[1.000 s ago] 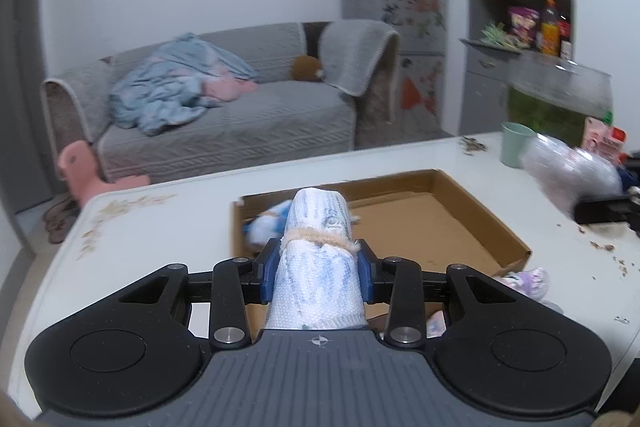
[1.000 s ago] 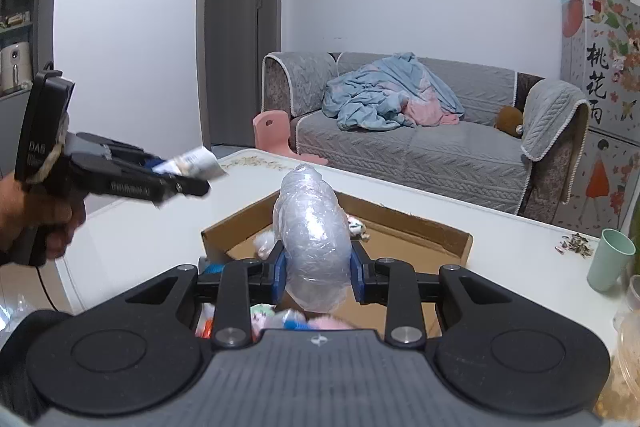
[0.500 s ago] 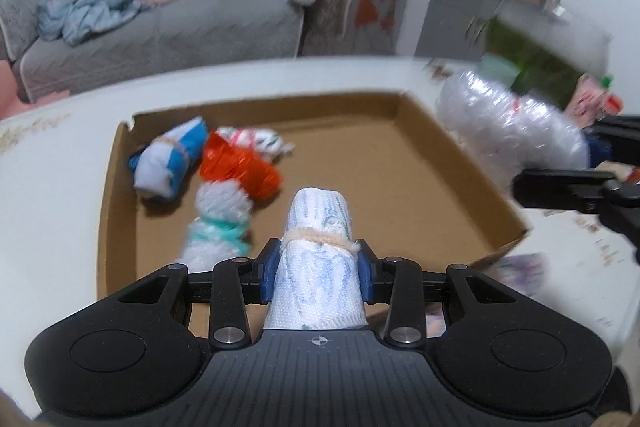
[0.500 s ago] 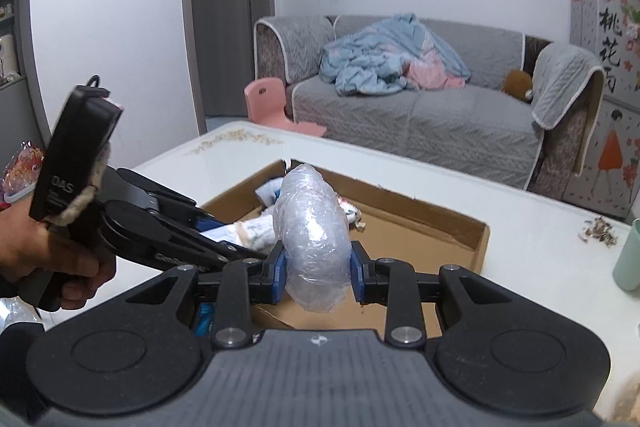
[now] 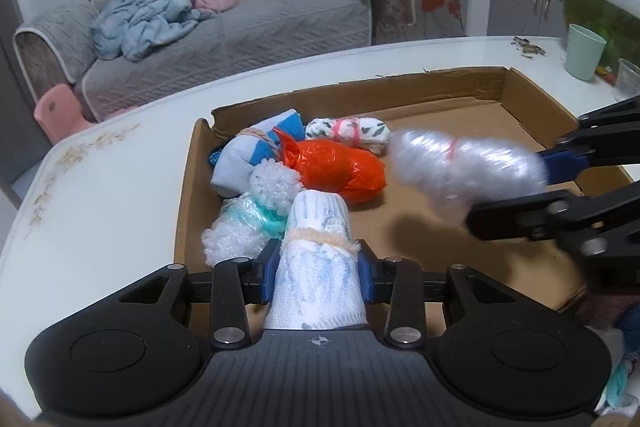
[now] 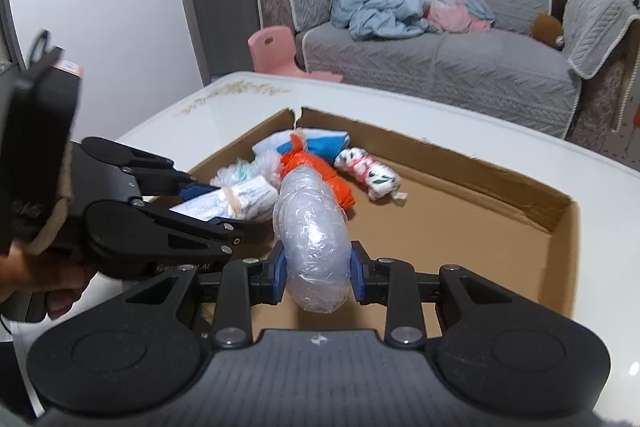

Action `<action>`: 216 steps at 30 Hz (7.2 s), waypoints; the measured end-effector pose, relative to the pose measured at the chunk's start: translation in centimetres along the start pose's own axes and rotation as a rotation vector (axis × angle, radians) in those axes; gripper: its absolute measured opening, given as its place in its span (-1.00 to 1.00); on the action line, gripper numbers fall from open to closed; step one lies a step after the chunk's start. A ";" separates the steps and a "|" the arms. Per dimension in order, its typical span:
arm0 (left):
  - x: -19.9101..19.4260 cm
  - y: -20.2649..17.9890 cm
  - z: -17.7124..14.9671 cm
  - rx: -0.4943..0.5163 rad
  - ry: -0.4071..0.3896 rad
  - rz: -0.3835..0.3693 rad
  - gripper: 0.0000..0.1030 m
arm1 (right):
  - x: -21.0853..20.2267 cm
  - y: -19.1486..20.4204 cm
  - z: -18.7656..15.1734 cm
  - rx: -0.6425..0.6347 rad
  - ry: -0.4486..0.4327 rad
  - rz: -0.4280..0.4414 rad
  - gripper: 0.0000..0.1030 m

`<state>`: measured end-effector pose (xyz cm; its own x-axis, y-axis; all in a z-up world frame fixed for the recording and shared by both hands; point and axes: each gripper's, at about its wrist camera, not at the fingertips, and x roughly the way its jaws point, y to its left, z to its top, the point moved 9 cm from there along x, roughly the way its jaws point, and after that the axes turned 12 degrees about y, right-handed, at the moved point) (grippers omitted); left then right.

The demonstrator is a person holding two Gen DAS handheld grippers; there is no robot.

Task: Organize objects
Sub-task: 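Carry both bundles over the box and lower them inside, then move both tools back to the sock pile on the table, then grasp the lilac sock roll with the left tool while the right tool grasps the grey knit sock, then carry both socks into the box and open both tools to release them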

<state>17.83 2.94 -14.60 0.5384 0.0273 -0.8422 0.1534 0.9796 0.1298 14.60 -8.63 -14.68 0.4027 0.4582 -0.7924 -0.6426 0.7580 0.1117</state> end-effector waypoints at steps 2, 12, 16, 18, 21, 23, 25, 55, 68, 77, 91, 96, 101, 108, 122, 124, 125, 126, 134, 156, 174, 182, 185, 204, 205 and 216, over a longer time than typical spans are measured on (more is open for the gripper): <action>0.3 -0.2 -0.2 0.004 -0.004 -0.013 -0.13 | 0.4 0.5 -0.2 -0.012 0.015 0.001 -0.45; 1.2 0.1 -0.6 0.072 0.017 -0.066 -0.13 | 2.1 1.6 0.3 -0.150 0.104 0.029 -0.45; 1.3 0.3 -0.6 0.080 0.034 -0.088 -0.12 | 3.2 2.0 0.9 -0.182 0.144 0.024 -0.45; 1.3 0.4 -0.6 0.096 0.040 -0.085 -0.08 | 3.5 2.3 0.8 -0.195 0.157 0.027 -0.45; 1.3 0.5 -0.6 0.103 0.050 -0.081 -0.06 | 3.8 2.2 0.9 -0.193 0.176 0.032 -0.46; 1.3 0.6 -0.6 0.102 0.060 -0.076 0.01 | 3.8 2.3 0.8 -0.198 0.196 0.030 -0.43; 1.3 0.9 -0.7 0.091 0.073 -0.081 0.13 | 3.7 2.5 1.0 -0.209 0.196 0.009 -0.39; -8.3 2.0 -2.3 -0.008 0.000 0.014 0.99 | -1.9 4.4 3.2 -0.195 0.136 -0.095 0.34; -12.6 2.0 -4.4 -0.069 -0.056 0.009 0.99 | -6.3 5.8 1.9 -0.128 0.055 -0.115 0.59; -15.2 2.2 -9.2 -0.201 -0.121 -0.016 0.99 | -11.5 5.4 -3.6 -0.044 -0.062 -0.130 0.82; -12.7 -5.5 -17.2 -0.041 -0.228 -0.113 0.99 | -9.7 7.7 -15.4 0.001 -0.172 -0.137 0.76; -11.3 -7.0 -17.1 -0.007 -0.219 -0.152 0.99 | -8.1 7.2 -15.8 0.015 -0.163 -0.125 0.64; -9.6 -8.0 -16.8 0.004 -0.191 -0.182 0.97 | -7.3 6.6 -15.7 0.018 -0.157 -0.122 0.53; -8.8 -8.8 -16.2 0.018 -0.203 -0.228 0.89 | -6.1 6.7 -16.8 0.016 -0.143 -0.094 0.21; -8.8 -9.6 -15.8 0.040 -0.216 -0.279 0.31 | -6.4 6.6 -16.8 0.035 -0.171 -0.056 -0.37; -9.1 -9.5 -16.2 0.044 -0.215 -0.277 0.31 | -6.8 6.7 -16.9 0.031 -0.176 -0.058 -0.37; -9.2 -9.4 -16.3 0.044 -0.212 -0.275 0.31 | -7.1 6.7 -17.0 0.030 -0.180 -0.056 -0.37; -9.3 -9.3 -16.5 0.040 -0.213 -0.271 0.31 | -7.5 6.8 -17.1 0.028 -0.185 -0.055 -0.37; -12.8 -7.9 -15.9 0.040 -0.265 -0.243 0.30 | -10.1 6.8 -16.2 0.010 -0.219 -0.059 -0.38; -14.2 -6.7 2.4 0.133 -0.321 -0.209 0.30 | -13.9 -1.5 -2.5 -0.125 -0.270 -0.148 -0.38; -3.4 -3.2 -0.7 0.127 -0.046 -0.253 0.30 | -1.7 1.8 -1.1 -0.264 -0.053 0.064 -0.38; -0.8 -2.2 -1.9 0.196 0.043 -0.227 0.31 | 1.2 2.5 -0.6 -0.352 0.046 0.087 -0.38; -0.8 -1.9 -2.0 0.204 0.051 -0.227 0.31 | 1.7 2.7 -0.7 -0.378 0.075 0.078 -0.38; -0.5 -1.7 -2.1 0.104 0.164 -0.200 0.35 | 4.8 3.5 -1.3 -0.432 0.267 0.052 -0.38; -0.5 -1.6 -2.1 0.096 0.171 -0.203 0.34 | 4.8 3.6 -1.3 -0.430 0.273 0.047 -0.38; -0.7 -1.9 -1.9 0.057 0.195 -0.213 0.52 | 5.4 2.9 -1.3 -0.416 0.315 0.021 -0.31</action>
<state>15.60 1.48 -15.29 0.3204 -0.1348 -0.9376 0.2951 0.9548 -0.0364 14.10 -4.51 -19.42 0.2128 0.2609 -0.9416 -0.8789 0.4722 -0.0678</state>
